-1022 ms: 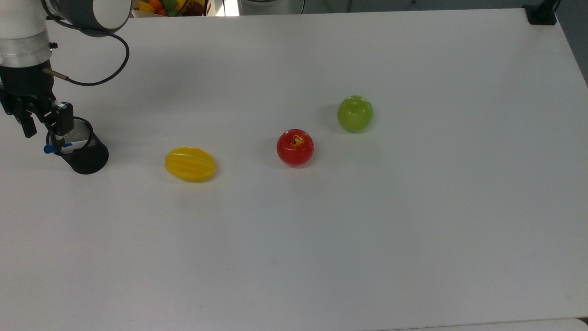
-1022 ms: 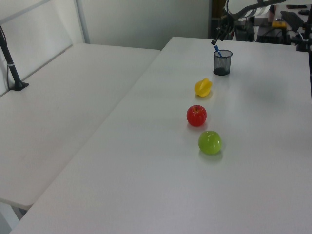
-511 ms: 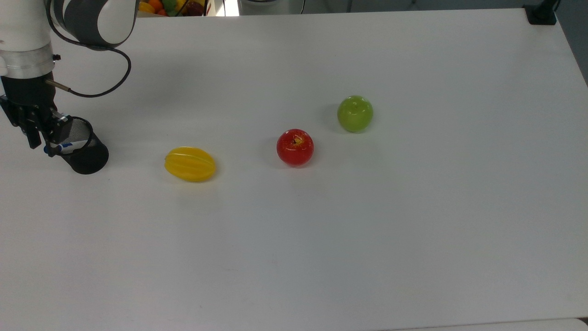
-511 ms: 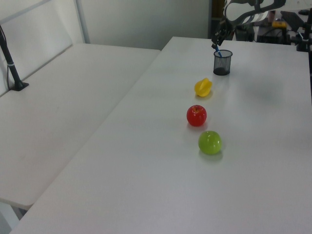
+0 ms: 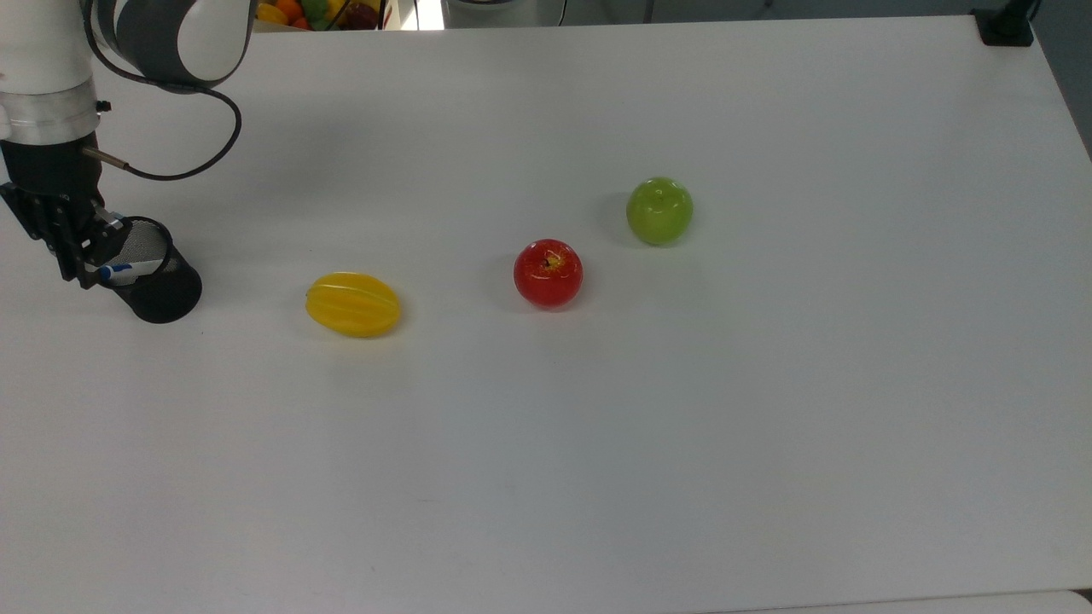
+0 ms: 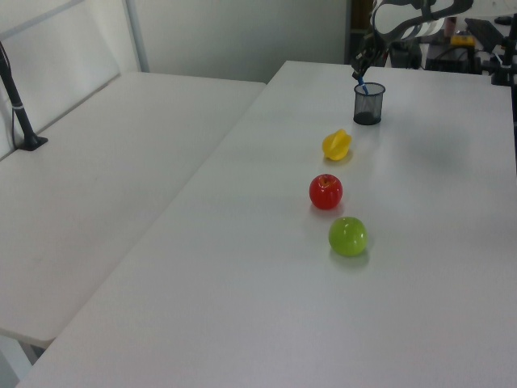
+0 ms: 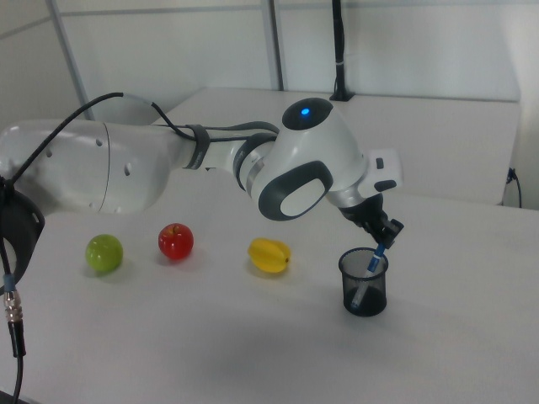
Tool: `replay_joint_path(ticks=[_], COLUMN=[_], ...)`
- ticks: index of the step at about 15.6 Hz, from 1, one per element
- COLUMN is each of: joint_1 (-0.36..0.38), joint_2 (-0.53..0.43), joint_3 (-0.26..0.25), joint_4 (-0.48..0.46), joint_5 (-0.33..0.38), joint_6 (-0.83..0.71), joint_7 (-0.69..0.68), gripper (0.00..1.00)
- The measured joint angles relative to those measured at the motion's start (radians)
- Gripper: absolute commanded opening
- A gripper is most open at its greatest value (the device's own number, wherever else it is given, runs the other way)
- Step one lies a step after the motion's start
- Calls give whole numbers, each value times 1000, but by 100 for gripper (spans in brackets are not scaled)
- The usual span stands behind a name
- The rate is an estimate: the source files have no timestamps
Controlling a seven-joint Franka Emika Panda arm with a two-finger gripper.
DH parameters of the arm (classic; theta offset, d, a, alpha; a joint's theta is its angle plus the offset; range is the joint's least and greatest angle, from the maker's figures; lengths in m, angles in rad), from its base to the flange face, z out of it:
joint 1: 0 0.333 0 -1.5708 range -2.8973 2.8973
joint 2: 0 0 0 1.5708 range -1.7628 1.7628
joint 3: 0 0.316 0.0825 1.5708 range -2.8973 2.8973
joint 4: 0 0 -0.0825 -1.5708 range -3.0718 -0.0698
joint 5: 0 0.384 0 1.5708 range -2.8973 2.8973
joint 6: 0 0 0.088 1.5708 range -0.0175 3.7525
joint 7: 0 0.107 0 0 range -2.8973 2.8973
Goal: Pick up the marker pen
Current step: 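Lower the gripper and close it on the blue-capped marker, then lift the marker up out of the pen cup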
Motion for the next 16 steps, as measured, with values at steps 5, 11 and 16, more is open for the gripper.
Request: replay_joint_path(ticks=[5,11,16], joint_1=[0,0,-2], joint_2=[0,-27,-125], joint_3=[0,-1,-1], joint_4=[1,23,33], joint_5=[0,33,37], joint_6=[0,9,9], joint_7=[0,0,0], gripper=[11,10,10])
